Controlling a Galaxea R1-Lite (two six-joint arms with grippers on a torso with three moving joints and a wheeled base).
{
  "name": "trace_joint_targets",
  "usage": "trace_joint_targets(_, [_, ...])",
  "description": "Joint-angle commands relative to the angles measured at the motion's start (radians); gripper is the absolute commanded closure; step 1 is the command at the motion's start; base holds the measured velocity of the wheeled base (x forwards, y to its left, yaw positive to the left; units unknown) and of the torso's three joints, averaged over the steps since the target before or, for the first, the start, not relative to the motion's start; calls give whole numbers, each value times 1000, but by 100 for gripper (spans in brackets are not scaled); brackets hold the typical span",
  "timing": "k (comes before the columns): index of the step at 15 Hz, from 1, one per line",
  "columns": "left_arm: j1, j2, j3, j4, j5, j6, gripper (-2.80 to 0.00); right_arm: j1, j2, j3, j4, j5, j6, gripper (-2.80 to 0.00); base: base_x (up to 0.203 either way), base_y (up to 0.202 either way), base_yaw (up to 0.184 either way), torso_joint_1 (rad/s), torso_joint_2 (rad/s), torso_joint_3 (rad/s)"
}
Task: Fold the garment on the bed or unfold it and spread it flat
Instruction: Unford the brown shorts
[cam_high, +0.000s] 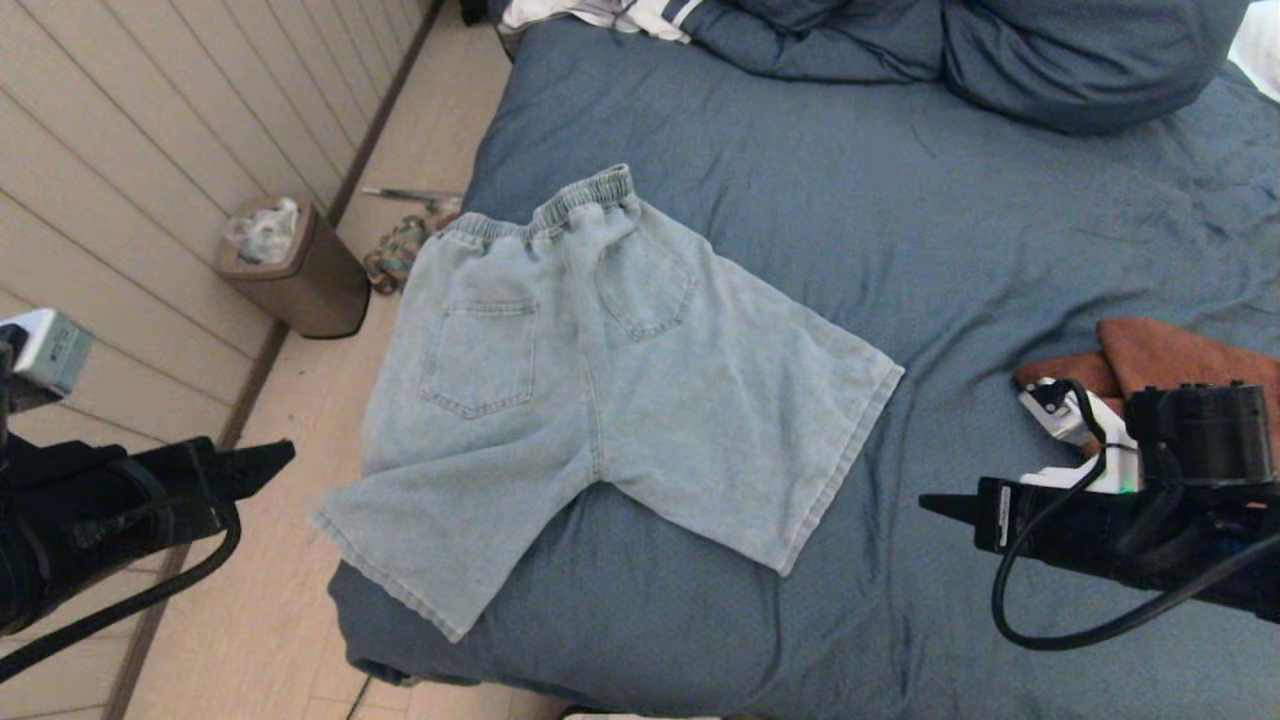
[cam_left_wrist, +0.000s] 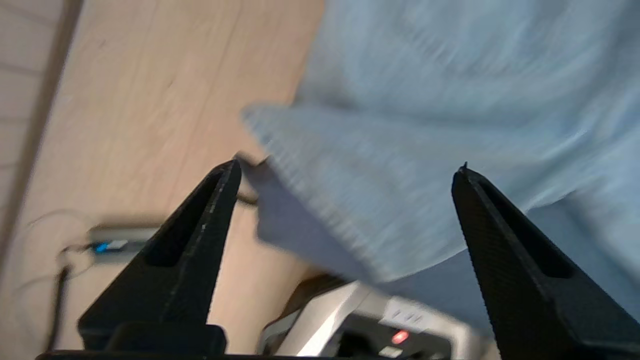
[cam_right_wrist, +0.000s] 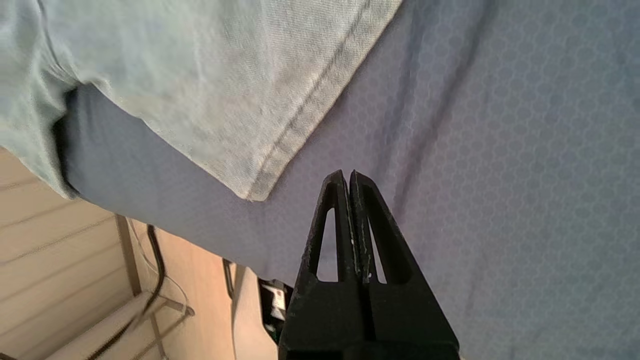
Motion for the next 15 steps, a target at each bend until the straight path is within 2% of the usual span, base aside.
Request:
trace_joint_targets(1, [-1,23,-64,0,-13,-6,-280,0,-31,-1,-2,2,8,0,0,0,0,0,0,0])
trace_joint_targets(2, [-1,42,-83,2,-31,-7,-280,0,-35,-3,-2,2,10,0,0,0,0,0,0,0])
trace_joint_targets(3, [-6,67,-99,2,-51,-8,0,-1,-39,-1,-2,2,10,0,0,0,0,0,0,0])
trace_joint_targets(4, [-25,97,-118,3,-73,-9,0,0,-39,-4,-2,2,14,0,0,0,0,0,0,0])
trace_joint_targets(6, [-130,170,-160,1,-99,-42,0,0,-51,-14,-2,1,46,0,0,0,0,0,0,0])
trace_joint_targets(9, [-266,284,-204,-6,-111,-177,0,-11,-101,-68,3,-7,124,0,0,0,0,0,0,0])
trace_joint_targets(11, [-296,335,-212,-33,-153,-200,0,-30,-122,-138,36,-37,152,0,0,0,0,0,0,0])
trace_joint_targets(13, [-310,392,-243,-112,-227,-196,0,-44,-121,-251,168,-98,155,0,0,0,0,0,0,0])
trace_joint_targets(15, [-350,465,-299,-143,-239,-193,0,-48,-99,-382,319,-134,155,0,0,0,0,0,0,0])
